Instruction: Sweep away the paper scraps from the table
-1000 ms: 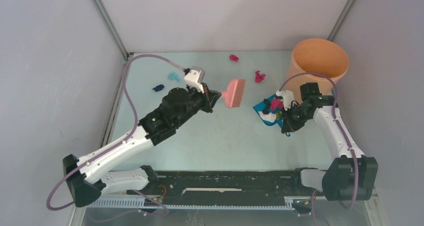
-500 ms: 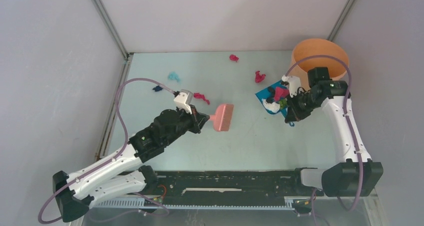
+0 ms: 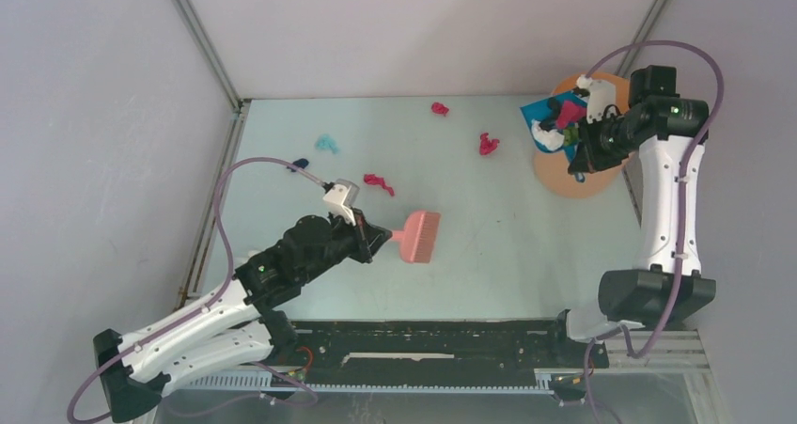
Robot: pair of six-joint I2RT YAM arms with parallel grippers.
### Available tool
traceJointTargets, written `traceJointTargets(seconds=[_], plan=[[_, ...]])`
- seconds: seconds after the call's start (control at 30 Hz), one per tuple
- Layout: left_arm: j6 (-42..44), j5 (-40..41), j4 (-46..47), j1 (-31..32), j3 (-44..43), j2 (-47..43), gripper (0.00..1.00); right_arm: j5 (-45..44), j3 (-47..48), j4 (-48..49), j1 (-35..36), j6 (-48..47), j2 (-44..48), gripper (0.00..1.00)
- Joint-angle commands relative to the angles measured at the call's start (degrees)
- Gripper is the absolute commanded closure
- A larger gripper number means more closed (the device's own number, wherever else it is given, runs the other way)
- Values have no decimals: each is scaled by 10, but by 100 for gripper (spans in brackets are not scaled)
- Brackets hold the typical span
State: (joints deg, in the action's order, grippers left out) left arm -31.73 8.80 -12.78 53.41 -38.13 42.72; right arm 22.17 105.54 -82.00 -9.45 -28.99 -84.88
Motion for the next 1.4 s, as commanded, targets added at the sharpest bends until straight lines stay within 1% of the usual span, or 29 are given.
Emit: traceJointTargets(seconds=[0.0,0.1,0.17,0.3,0.37,0.43,0.5,0.57,0.63,0.7,0.77,0.8,0.83,0.9,1.0,1.1,1.17,1.23,1.3,1.37], plan=[[-11,-4,7,6,9,-21,100,-42,79,-43,-40,3,-49,100],[-13,-3,7,8,17,-25,100,-73,152,-57,-74,-2,-93,100],[-9,0,9,10,25,-22,100,-117,209,-68,-87,-13,-125,100],[-9,-4,10,14,34,-14,100,-248,328,-82,-82,-69,-198,100],[-9,-7,10,16,37,-14,100,-335,349,-73,-69,-120,-218,100],[-8,-4,10,17,42,-18,100,-428,322,-36,-52,-182,-221,100],[-8,0,9,17,46,-20,100,-497,280,14,-43,-245,-212,100],[-10,2,9,17,48,-23,100,-556,227,84,-33,-311,-195,100],[-11,0,9,18,48,-24,100,-621,154,194,-24,-395,-167,100],[-10,1,4,18,45,-27,100,-661,60,357,-15,-503,-125,100],[-10,4,-4,19,43,-35,100,-665,-48,536,-6,-626,-75,100],[-10,8,-9,19,44,-41,100,-659,-102,612,-3,-704,-53,100],[-10,12,-13,19,45,-47,100,-653,-145,678,-2,-748,-29,100],[-11,19,-19,20,47,-59,100,-648,-197,747,-1,-796,-10,100],[6,52,-60,20,31,-70,99,-642,-214,766,-6,-803,-1,100],[63,114,-154,20,-32,-62,99,-634,-199,756,-14,-786,4,100],[97,166,-213,21,-80,-56,99,-625,-175,718,-17,-749,7,100],[119,203,-259,20,-123,-56,100,-618,-139,654,-19,-687,8,100],[131,239,-296,21,-147,-60,100,-606,-116,602,-19,-625,12,100],[134,281,-335,20,-177,-60,100,-605,-126,617,-21,-604,28,100]])
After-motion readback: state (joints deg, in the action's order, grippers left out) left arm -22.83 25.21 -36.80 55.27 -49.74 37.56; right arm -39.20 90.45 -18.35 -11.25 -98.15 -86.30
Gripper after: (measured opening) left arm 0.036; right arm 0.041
